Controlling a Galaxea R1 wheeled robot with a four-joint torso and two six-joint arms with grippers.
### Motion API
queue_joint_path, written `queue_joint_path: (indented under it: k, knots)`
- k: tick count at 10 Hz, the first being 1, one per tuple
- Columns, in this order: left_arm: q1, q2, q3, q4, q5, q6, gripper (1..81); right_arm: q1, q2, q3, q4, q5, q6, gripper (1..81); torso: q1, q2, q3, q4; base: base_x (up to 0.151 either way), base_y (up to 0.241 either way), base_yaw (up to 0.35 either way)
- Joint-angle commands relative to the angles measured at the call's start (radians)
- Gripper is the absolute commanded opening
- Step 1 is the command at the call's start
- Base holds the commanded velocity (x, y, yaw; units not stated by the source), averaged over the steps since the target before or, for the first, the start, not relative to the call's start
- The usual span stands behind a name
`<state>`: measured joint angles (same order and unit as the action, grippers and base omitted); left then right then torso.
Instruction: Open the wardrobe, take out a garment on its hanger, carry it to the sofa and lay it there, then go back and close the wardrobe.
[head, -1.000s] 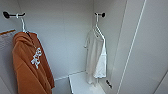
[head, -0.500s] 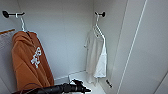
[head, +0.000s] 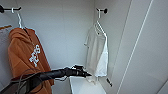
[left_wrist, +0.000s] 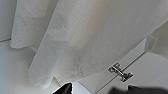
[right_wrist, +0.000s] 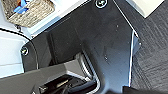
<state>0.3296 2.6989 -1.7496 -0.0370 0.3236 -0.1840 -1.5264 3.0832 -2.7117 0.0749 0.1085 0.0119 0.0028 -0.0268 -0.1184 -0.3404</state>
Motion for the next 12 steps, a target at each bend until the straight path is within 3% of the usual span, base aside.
queue_joint_path:
  k: [1,3,9,12]
  knots:
    - [-0.275,0.019,0.024,-0.021,0.034,-0.092,81.1,0.042,0.004,0.004,0.006,-0.055,-0.001,81.1,0.0,0.0,0.0,0.0,0.0,0.0,0.0]
    - [-0.35,0.038,0.019,-0.018,0.041,-0.17,81.1,0.042,0.005,0.004,0.006,-0.053,-0.001,81.1,0.0,0.0,0.0,0.0,0.0,0.0,0.0]
    - [-0.502,0.064,0.019,-0.024,0.031,-0.305,81.1,0.042,0.005,0.001,0.006,-0.052,0.0,81.1,0.0,0.0,-0.001,0.0,0.0,0.0,0.0]
    - [-0.565,0.064,0.019,-0.024,0.005,-0.417,81.1,0.041,0.008,0.004,0.006,-0.052,0.002,81.1,0.0,0.0,-0.001,0.0,0.0,0.0,0.0]
